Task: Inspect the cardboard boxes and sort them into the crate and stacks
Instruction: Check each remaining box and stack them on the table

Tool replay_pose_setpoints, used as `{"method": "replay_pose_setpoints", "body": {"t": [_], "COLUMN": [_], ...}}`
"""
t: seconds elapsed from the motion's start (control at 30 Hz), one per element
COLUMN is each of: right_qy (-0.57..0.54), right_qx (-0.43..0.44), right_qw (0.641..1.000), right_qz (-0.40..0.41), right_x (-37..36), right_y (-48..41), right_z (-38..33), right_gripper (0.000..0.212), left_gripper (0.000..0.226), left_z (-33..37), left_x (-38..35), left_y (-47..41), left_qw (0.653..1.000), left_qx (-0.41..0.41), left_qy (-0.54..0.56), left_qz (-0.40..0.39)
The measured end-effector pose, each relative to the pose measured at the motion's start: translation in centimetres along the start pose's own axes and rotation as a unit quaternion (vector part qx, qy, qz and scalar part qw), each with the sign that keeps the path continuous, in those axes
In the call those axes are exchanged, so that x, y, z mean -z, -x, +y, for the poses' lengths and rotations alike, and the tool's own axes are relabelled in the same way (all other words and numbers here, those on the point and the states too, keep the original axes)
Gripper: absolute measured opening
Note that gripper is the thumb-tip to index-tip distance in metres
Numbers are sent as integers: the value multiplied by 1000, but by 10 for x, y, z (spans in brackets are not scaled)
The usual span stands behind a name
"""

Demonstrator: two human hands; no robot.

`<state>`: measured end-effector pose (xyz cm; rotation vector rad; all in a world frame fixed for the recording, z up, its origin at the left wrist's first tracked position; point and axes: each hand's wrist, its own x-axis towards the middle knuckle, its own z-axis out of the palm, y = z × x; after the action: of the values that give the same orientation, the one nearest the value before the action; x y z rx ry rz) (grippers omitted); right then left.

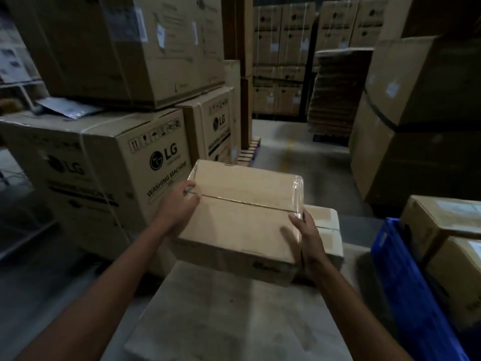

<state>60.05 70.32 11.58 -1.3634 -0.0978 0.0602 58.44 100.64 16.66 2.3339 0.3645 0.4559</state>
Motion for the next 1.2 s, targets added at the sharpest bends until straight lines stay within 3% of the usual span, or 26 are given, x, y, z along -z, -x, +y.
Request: {"method": "replay_pose_setpoints", "body": {"t": [0.1,0.33,0.47,0.63,0.8,0.97,1.03,1.13,1.2], "right_qy": [-21,12,66,84,72,158,301,607,687], "right_qx": [-47,-91,-102,-129,-147,-137,-90,4,51], "right_qw": [999,994,991,984,985,975,945,793,725], "right_qz": [6,64,64,86,63,76,89,56,-9], "right_x": [-26,-77,-96,-112,-109,-116,-118,-134,-144], "right_y": [-51,-143,-182,-208,-237,-243,-245,-239,-235], "right_z": [6,22,38,58,71,71,78,82,83], "right_gripper": [44,40,49,45,82,67,66,85,75], "left_gripper": [46,52,48,52,52,57,60,67,71], "left_z": [-15,-51,-75,-101,-120,-125,-125,-114,-107], "left_x": [5,-6,-23,-35,-48,-57,-60,-74,-88], "left_y": [-49,-148,-194,-227,-241,-248,-248,-243,-236], "left_qw": [999,995,986,979,979,975,964,937,920], "left_qx": [-29,-70,-104,-113,-103,-89,-114,-182,-202], "left_qy": [10,-14,-63,-91,-81,-104,-158,-220,-241], "left_qz": [-24,-75,-116,-141,-153,-175,-178,-202,-234]}}
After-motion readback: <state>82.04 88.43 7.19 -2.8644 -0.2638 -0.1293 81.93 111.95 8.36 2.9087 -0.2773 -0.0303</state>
